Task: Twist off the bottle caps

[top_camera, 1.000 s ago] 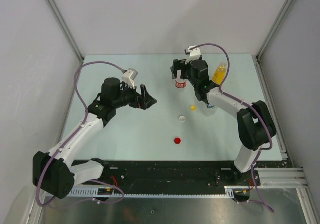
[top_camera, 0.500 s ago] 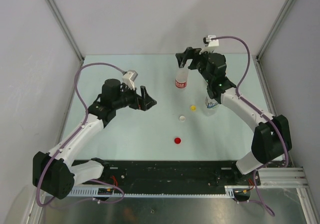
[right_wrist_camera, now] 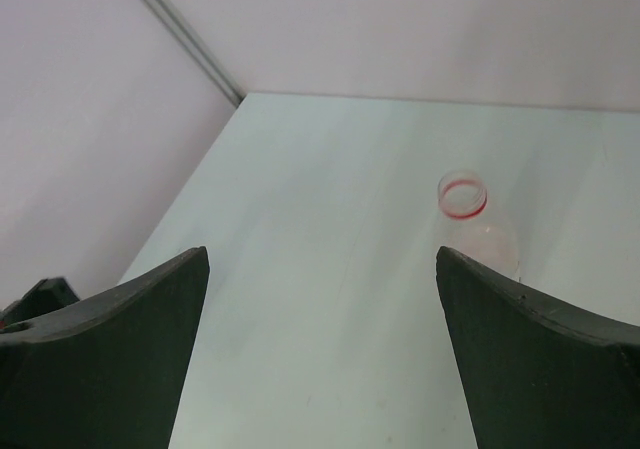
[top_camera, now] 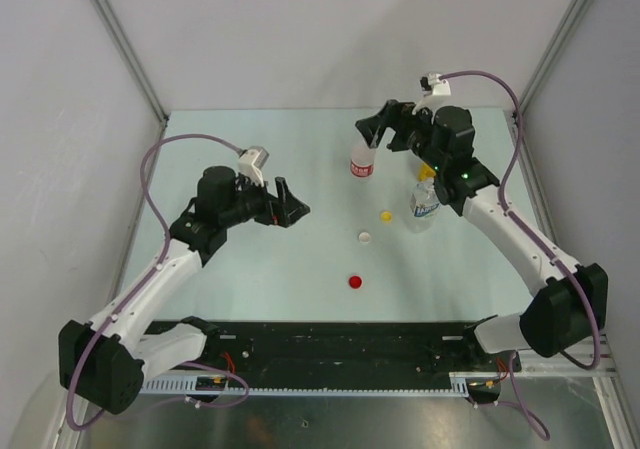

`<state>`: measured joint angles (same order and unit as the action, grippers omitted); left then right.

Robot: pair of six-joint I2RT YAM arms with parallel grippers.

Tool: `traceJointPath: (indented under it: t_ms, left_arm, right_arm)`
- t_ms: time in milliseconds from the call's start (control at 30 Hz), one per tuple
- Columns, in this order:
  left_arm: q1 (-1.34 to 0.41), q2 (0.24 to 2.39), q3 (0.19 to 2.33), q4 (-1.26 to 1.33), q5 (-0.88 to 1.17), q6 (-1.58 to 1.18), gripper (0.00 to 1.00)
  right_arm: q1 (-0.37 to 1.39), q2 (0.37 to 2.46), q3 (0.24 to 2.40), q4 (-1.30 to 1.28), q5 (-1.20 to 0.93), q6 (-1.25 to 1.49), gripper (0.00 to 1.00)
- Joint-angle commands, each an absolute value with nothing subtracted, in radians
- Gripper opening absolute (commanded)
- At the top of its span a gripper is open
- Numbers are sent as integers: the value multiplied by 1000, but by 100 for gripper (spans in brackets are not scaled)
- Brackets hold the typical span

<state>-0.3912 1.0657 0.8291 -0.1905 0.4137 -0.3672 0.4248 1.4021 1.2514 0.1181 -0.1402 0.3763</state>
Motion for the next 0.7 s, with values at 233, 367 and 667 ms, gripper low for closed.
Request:
traceJointPath:
  t_ms: [233, 367, 667]
  left_arm:
    - [-387, 936, 764, -252, 287, -421, 100]
    - [-387, 898, 748, -300, 215, -451, 99]
    - [-387, 847, 739, -346, 90, -475, 99]
  right_arm:
    - [397, 1180, 1183, -88, -246, 438, 99]
    - [383, 1072, 1135, -136, -191, 381, 99]
    - [320, 865, 1114, -270, -36, 260, 99]
